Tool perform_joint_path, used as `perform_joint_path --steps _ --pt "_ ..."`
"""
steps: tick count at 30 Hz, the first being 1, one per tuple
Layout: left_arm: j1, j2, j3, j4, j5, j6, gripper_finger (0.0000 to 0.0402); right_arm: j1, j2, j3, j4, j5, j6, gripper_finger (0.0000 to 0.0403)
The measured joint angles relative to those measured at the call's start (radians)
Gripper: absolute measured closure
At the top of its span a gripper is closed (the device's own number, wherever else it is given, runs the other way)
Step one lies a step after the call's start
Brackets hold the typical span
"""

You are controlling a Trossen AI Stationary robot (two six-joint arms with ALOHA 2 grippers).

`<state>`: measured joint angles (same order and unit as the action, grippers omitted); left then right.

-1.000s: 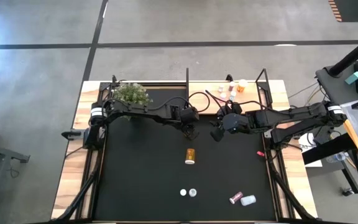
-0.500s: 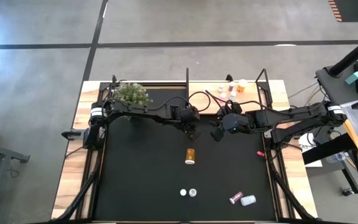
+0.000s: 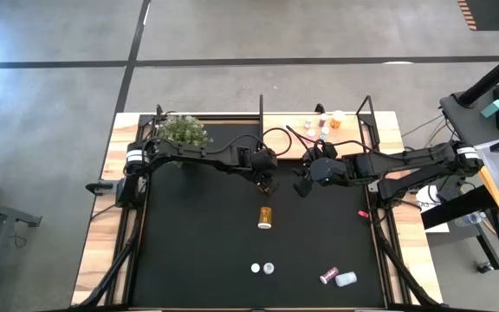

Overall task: Pick and place medicine bottles onto shelf by color
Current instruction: Put the left orange pill bottle on the shelf aligned with the other orange pill bottle

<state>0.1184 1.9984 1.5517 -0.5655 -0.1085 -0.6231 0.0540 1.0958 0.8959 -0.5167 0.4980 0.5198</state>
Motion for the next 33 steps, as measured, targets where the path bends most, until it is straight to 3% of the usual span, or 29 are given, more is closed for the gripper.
perform_joint_path --steps 24,33 --pt "0.005 0.000 -0.010 0.001 -0.006 0.001 0.0215 0.000 0.000 0.000 0.001 0.000 0.000 0.0186" --pt "0.005 0.002 -0.019 0.013 -0.006 0.002 0.0152 0.000 0.000 0.000 0.001 0.000 0.001 0.0186"
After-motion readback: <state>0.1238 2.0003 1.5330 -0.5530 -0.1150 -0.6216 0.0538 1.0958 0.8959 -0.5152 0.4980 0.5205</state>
